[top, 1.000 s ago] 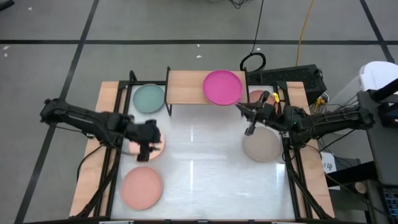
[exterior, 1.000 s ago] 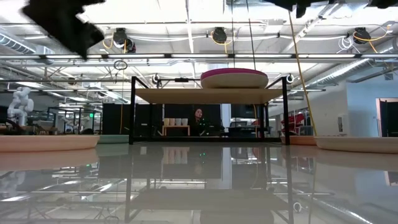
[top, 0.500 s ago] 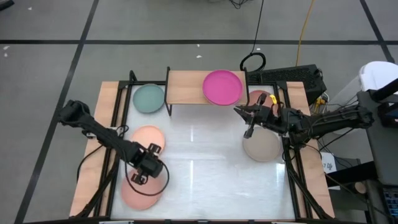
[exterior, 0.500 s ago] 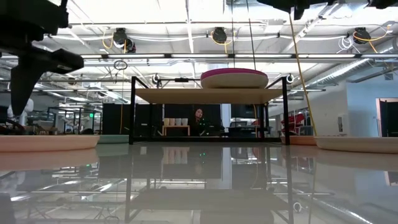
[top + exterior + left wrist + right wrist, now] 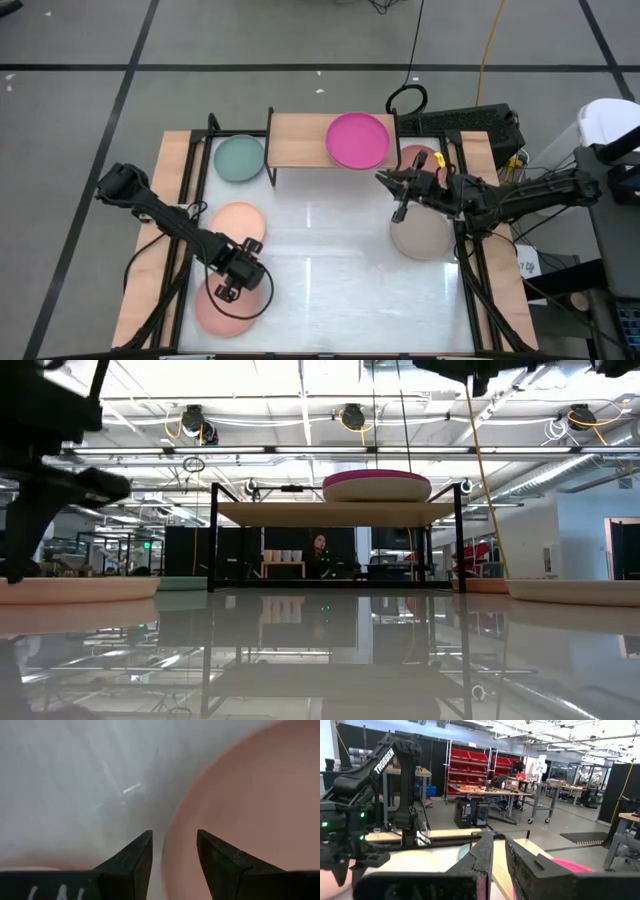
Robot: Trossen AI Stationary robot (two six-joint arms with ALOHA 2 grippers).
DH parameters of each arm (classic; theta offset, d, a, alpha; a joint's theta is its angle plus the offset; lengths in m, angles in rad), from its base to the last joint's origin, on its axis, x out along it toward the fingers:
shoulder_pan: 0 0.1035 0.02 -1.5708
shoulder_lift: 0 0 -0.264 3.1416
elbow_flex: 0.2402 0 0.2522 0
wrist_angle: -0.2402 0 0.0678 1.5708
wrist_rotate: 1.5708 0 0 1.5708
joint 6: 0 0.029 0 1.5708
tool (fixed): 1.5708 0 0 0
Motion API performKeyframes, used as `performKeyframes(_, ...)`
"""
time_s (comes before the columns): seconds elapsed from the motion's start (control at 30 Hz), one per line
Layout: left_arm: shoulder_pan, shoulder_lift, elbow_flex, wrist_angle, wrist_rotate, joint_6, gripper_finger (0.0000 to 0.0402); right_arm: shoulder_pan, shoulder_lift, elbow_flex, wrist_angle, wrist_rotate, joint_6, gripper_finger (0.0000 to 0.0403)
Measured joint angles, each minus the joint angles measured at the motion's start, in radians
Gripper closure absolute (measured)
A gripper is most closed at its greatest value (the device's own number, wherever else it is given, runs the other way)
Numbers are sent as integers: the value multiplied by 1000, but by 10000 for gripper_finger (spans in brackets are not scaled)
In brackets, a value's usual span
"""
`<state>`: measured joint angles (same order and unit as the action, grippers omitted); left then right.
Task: Place and stack plates onto a shelf
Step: Stack the brown plate on top of the pink plate on the shelf
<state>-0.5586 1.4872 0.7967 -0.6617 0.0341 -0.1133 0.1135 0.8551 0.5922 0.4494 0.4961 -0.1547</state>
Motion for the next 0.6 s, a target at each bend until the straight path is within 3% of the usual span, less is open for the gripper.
performKeyframes(0.27, 2, -1, -72, 99, 3, -6, 251, 0, 0, -66, 98, 0, 11, 369)
performKeyframes(0.47, 5, -2, -73, 122, 23, 2, 340, 0, 0, -83, 152, 0, 10, 369)
performKeyframes(0.6, 33, -4, -60, 129, 96, -32, 388, 0, 0, -83, 153, 0, 9, 369)
